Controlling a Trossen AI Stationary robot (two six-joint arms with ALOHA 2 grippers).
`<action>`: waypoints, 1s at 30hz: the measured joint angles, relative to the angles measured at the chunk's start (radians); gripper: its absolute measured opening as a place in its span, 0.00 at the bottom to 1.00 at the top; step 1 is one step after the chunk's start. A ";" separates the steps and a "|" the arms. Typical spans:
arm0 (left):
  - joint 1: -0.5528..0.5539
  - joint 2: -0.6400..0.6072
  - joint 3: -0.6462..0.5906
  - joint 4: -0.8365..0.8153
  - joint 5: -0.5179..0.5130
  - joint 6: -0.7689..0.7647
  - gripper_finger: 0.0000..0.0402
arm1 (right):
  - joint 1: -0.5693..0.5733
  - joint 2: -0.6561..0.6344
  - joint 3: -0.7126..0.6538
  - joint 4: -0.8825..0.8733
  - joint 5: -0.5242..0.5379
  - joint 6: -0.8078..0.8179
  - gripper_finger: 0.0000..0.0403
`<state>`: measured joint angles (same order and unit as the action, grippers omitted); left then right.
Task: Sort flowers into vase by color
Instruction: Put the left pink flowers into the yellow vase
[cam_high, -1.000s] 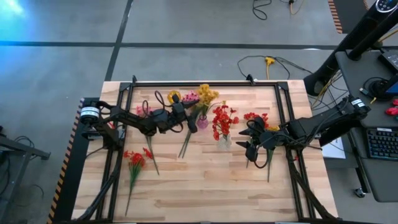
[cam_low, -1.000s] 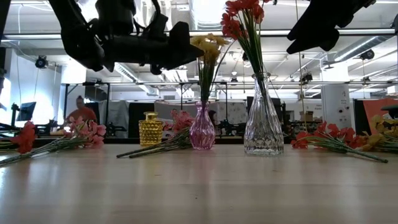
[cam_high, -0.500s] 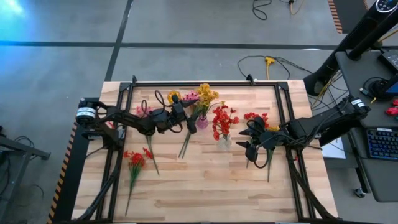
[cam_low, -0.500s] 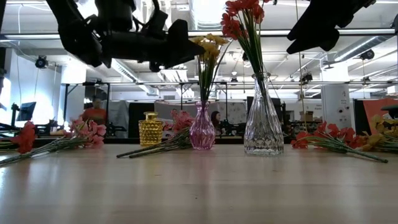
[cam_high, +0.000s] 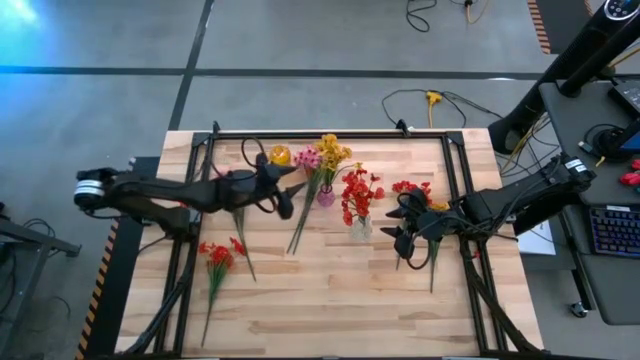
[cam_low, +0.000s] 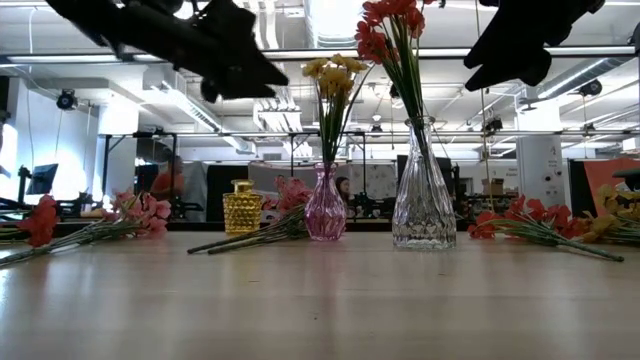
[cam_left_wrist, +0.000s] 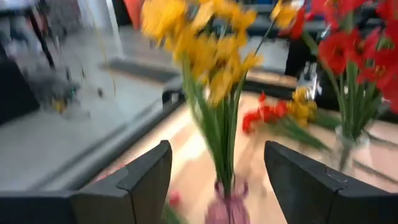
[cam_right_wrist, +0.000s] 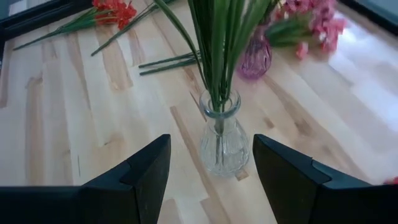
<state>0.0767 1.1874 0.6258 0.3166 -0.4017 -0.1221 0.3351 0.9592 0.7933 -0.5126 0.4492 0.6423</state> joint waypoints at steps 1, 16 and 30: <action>-0.003 -0.023 0.000 -0.052 0.000 -0.037 0.59 | 0.000 0.000 0.000 -0.011 -0.005 0.022 0.55; -0.038 -0.115 0.001 -0.501 0.002 -0.322 0.59 | 0.000 0.000 0.000 -0.227 -0.085 0.394 0.55; -0.039 -0.034 0.027 -0.665 0.106 -0.426 0.59 | 0.000 0.025 0.000 -0.329 -0.252 0.598 0.55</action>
<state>0.0376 1.1532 0.6533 -0.3485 -0.2955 -0.5481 0.3355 0.9838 0.7933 -0.8413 0.1976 1.2405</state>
